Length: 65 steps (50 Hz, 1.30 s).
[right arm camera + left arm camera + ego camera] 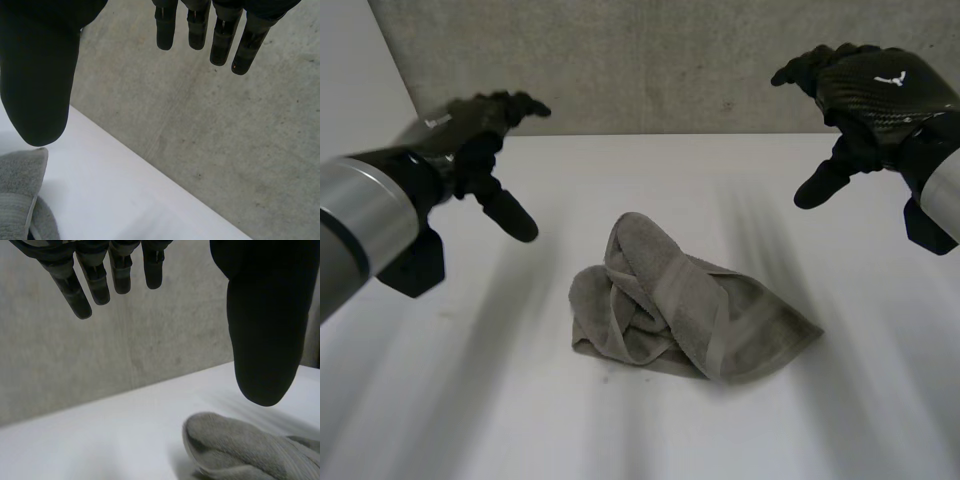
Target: Fold the towel.
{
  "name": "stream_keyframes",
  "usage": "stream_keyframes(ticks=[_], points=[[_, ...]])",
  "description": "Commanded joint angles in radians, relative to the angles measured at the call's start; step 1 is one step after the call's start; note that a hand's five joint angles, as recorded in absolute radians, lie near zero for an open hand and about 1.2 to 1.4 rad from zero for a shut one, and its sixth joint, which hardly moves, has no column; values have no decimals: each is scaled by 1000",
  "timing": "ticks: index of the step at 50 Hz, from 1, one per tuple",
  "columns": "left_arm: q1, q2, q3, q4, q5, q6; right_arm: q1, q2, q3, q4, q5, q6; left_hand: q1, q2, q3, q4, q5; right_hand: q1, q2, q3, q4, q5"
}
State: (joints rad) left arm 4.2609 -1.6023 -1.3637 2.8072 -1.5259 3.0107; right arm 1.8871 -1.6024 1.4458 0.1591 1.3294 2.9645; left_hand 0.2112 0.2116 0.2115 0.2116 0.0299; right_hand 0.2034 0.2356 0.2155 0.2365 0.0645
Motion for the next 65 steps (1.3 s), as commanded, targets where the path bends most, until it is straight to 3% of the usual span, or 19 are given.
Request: stream_keyframes(ticks=[1, 8, 15, 19, 24, 26, 29, 41, 43, 46, 47, 49, 52, 58, 59, 60, 62, 63, 65], points=[[-13, -146, 0, -6, -8, -194, 3, 123, -45, 11, 2, -30, 29, 28, 28, 28, 36, -29, -61, -41, -62, -64], [-76, -330, 3, -5, -7, -366, 4, 294, -88, 14, -18, -33, 137, 137, 137, 137, 144, 25, -7, 13, -8, -10], [-107, -442, 15, 29, -20, -496, -3, 516, -130, 1, -139, -36, 267, 266, 266, 266, 273, 58, 25, 45, 24, 22], [-128, -514, 37, 98, -106, -549, -2, 585, -147, -1, -153, -51, 316, 316, 316, 316, 323, 108, 75, 96, 75, 72], [-170, -559, 55, 121, -198, -532, 4, 699, -192, -32, -144, -64, 334, 334, 334, 334, 341, 269, 237, 257, 236, 233], [-177, -593, 75, 144, -256, -509, 6, 716, -196, -55, -141, -67, 334, 334, 334, 334, 341, 287, 254, 274, 253, 251], [-184, -620, 90, 169, -276, -478, 9, 740, -197, -111, -128, -62, 334, 334, 334, 334, 341, 328, 295, 316, 295, 292], [-199, -673, 106, 252, -313, -378, 43, 805, -219, -190, -85, -65, 337, 337, 337, 337, 344, 439, 407, 427, 406, 404], [-199, -677, 106, 255, -315, -377, 50, 826, -232, -188, -87, -65, 372, 372, 372, 372, 379, 544, 512, 532, 511, 509], [-203, -685, 101, 255, -315, -363, 55, 844, -245, -188, -90, -67, 688, 687, 688, 687, 695, 709, 676, 697, 676, 673], [-203, -685, 101, 255, -315, -363, 55, 845, -245, -188, -90, -67, 689, 689, 689, 689, 696, 709, 677, 697, 676, 674], [-207, -680, 101, 259, -318, -343, 60, 860, -261, -188, -93, -67, 1029, 1028, 1028, 1028, 1035, 1142, 1109, 1130, 1109, 1106], [-205, -676, 106, 268, -324, -325, 60, 863, -297, -190, -85, -70, 1174, 1173, 1173, 1173, 1180, 1193, 1161, 1181, 1160, 1157], [-188, -582, 201, 382, -329, -118, 58, 795, -426, -200, -38, -70, 1185, 1185, 1185, 1185, 1192, 1193, 1161, 1181, 1160, 1157], [-176, -556, 236, 440, -320, -43, 56, 751, -467, -234, 2, -71, 1185, 1185, 1185, 1185, 1192, 1193, 1161, 1181, 1160, 1157], [-176, -556, 236, 440, -319, -43, 55, 704, -491, -301, 46, -68, 1185, 1185, 1185, 1185, 1192, 1193, 1161, 1181, 1160, 1157], [-122, -512, 299, 613, -280, 131, 50, 649, -501, -391, 80, -59, 1185, 1185, 1185, 1185, 1192, 1193, 1161, 1181, 1160, 1157], [-122, -512, 299, 614, -280, 132, 50, 648, -501, -392, 80, -59, 1185, 1185, 1185, 1185, 1192, 1193, 1161, 1181, 1160, 1157], [-84, -469, 316, 783, -185, 265, 47, 552, -481, -585, 117, -62, 1185, 1185, 1185, 1185, 1192, 1193, 1161, 1181, 1160, 1157]])
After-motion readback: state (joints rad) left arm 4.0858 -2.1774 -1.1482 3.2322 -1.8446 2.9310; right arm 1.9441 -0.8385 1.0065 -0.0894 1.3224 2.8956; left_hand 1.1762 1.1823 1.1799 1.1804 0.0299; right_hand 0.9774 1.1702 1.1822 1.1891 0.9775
